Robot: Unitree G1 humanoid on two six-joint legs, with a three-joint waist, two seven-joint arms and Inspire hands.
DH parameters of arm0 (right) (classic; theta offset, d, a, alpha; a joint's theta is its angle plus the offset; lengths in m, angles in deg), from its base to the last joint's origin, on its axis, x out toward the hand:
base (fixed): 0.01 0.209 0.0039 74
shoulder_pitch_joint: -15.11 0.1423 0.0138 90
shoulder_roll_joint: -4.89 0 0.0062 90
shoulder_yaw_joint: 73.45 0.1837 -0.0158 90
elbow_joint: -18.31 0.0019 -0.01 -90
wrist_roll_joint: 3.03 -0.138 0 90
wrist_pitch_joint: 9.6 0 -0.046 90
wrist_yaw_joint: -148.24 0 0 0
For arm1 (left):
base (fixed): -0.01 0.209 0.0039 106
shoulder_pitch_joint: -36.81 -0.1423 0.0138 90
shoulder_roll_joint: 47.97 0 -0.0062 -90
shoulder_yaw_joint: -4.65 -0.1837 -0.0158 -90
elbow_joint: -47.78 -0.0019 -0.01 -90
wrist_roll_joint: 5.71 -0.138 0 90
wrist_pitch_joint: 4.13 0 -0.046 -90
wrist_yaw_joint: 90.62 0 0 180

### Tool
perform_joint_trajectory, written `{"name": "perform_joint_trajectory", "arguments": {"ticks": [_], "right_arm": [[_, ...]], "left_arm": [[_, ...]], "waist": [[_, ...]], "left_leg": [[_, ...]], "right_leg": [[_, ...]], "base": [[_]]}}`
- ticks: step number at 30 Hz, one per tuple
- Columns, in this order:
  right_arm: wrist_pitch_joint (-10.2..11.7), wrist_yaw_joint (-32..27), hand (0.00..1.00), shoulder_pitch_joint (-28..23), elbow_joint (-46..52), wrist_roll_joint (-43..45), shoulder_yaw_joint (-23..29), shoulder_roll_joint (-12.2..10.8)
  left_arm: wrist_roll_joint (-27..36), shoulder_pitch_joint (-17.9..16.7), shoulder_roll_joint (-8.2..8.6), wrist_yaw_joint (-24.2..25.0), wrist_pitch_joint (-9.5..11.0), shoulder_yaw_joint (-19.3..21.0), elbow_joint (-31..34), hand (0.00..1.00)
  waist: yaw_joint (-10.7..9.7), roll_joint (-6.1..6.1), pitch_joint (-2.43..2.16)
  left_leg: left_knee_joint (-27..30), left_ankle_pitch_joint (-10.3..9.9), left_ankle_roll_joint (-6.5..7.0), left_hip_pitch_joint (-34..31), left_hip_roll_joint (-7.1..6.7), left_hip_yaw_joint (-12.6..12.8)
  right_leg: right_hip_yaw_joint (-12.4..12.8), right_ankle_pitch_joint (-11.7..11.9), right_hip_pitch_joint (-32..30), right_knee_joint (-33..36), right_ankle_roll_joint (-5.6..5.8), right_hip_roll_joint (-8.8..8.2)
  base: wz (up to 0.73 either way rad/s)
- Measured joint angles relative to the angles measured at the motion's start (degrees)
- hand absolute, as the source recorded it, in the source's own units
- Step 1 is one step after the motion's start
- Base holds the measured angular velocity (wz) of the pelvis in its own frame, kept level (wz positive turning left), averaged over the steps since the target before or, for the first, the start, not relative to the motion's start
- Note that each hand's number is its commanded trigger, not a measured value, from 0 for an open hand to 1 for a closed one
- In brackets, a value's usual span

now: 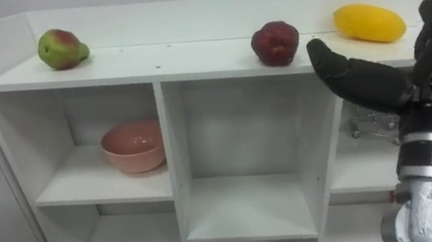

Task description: Arrange fruit in the closet

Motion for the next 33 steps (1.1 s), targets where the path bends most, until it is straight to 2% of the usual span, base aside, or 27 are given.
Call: {"name": "perform_joint_trajectory", "arguments": {"ticks": [6,12,14,17,21,26,28,31,32,33], "right_arm": [[-0.02,-0.05,0.0,5.17,-6.21,-2.78,-0.06,3.86],[-0.17,1.18,0.0,9.1,-11.78,-5.17,-0.13,4.72],[-0.37,1.79,0.0,9.63,-13.41,-5.53,-0.87,6.34],[-1.3,3.93,0.0,12.16,-17.31,-6.9,-2.29,7.21],[-3.18,5.37,0.0,13.32,-20.45,-7.32,-2.48,8.3],[-4.81,8.74,0.0,14.69,-24.98,-11.04,-2.69,9.24],[-5.04,9.71,0.0,15.37,-26.12,-11.29,-3.64,10.56],[-5.6,11.38,0.0,15.85,-27.31,-11.29,-4.22,12.03],[-5.65,11.44,0.19,15.85,-27.36,-11.29,-4.24,12.16],[-5.69,11.8,0.55,15.86,-27.58,-11.29,-4.24,12.36]], "left_arm": [[-0.12,0.54,-0.38,0.43,0.0,-0.97,0.1,0.0],[-0.04,1.3,-0.82,1.56,-0.22,-0.88,0.49,0.0],[-0.16,1.56,-1.39,1.61,-0.19,-0.86,1.61,0.0],[-1.66,2.02,-2.03,1.55,-0.39,-0.79,1.75,0.0],[-2.7,2.31,-2.42,1.58,-1.38,-0.26,2.9,0.0],[-2.68,1.95,-2.9,2.36,-2.77,0.43,3.02,0.0],[-2.58,1.52,-2.96,3.3,-3.72,0.51,3.51,0.0],[-2.58,1.52,-2.97,4.3,-4.1,1.23,4.34,0.0],[-2.58,1.52,-2.98,4.33,-4.11,1.42,4.65,0.0],[-2.63,1.48,-3.07,4.33,-4.14,1.47,5.27,0.0]], "waist": [[0.71,-0.44,0.32],[1.16,-0.77,0.34],[1.47,-1.4,0.46],[2.01,-2.23,0.33],[3.17,-3.33,-0.11],[3.44,-3.97,-0.07],[3.54,-4.02,-0.06],[3.66,-4.19,-0.04],[3.66,-4.28,0.0],[3.71,-4.44,0.09]], "left_leg": [[0.3,0.01,-0.01,-0.74,-0.11,-1.3],[0.36,0.04,-0.06,-1.31,-0.18,-2.43],[0.14,0.15,-0.21,-1.31,-0.09,-2.52],[0.04,0.19,-0.26,-1.28,-0.03,-2.76],[0.01,0.19,-0.26,-1.28,-0.07,-2.99],[0.02,0.19,-0.26,-1.22,-0.12,-3.65],[0.07,0.19,-0.26,-1.25,-0.12,-3.68],[0.28,0.19,-0.26,-1.37,-0.12,-3.67],[0.35,0.19,-0.26,-1.46,-0.11,-3.67],[0.48,0.19,-0.27,-1.58,-0.11,-3.64]], "right_leg": [[-0.88,0.0,0.03,-0.12,0.0,-0.01],[-1.54,0.0,-0.15,-0.19,0.0,0.03],[-1.58,-0.01,-0.24,-0.22,0.0,0.11],[-1.6,-0.01,-0.24,-0.23,0.0,0.21],[-1.82,0.0,-0.22,-0.25,0.0,0.19],[-1.99,0.0,-0.05,-0.26,0.0,0.18],[-1.99,-0.01,0.02,-0.26,0.0,0.18],[-2.03,-0.01,0.02,-0.25,0.0,0.18],[-2.08,0.0,0.0,-0.25,0.0,0.18],[-2.09,0.0,0.0,-0.24,0.0,0.18]], "base": [[0.11],[0.1],[0.0],[0.0],[0.01],[0.04],[0.0],[0.0],[0.0],[0.0]]}}
